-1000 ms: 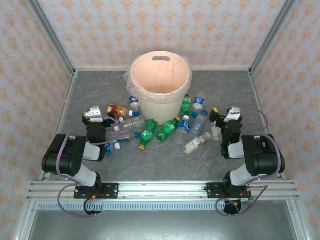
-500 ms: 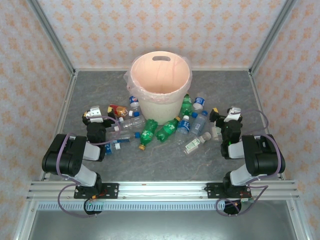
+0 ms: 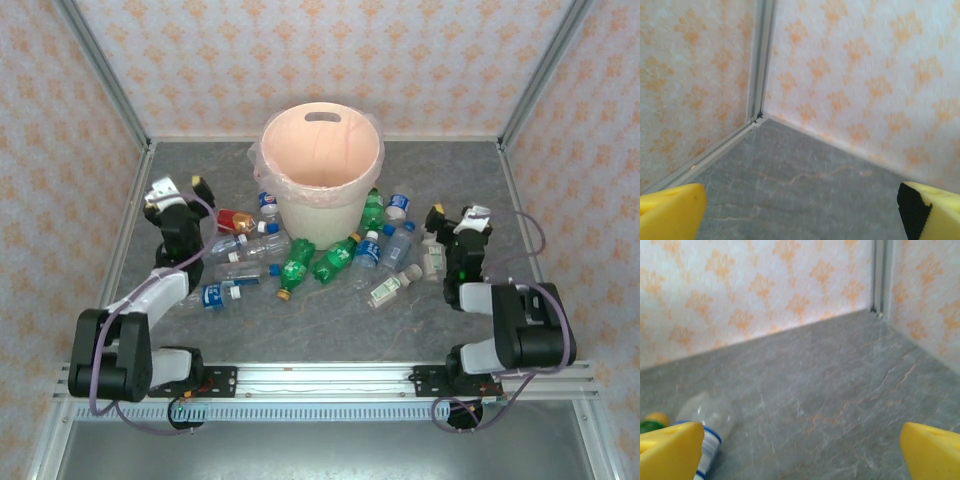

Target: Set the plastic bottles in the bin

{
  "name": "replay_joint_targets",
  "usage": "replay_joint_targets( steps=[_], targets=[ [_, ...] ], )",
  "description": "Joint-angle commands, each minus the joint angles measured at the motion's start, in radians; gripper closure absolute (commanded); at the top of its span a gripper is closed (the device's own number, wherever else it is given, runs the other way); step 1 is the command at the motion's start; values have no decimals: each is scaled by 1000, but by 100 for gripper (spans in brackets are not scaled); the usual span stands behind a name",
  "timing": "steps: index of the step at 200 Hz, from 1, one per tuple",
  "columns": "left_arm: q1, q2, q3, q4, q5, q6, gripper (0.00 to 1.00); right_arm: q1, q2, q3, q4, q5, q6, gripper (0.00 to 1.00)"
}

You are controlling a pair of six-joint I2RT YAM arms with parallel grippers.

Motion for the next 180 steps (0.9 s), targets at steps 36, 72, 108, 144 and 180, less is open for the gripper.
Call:
replay_joint_targets(
  steps=[36, 72, 108, 144, 180],
  targets=[
    [81, -129, 127, -523, 215, -270, 1, -18, -268, 222, -603, 200, 312, 0],
    [83, -179, 124, -624, 332, -294, 1, -39, -280, 394, -901, 91, 364, 0],
    [83, -128, 210, -853, 391, -309, 1, -38, -242, 536, -1128, -20, 335, 0],
    [83, -64, 304, -1020, 358, -323, 1, -38, -170, 648, -1311, -106, 313, 0],
    [81, -97, 272, -999, 451, -241, 1, -39, -15, 753, -1510, -215, 244, 16]
  ],
)
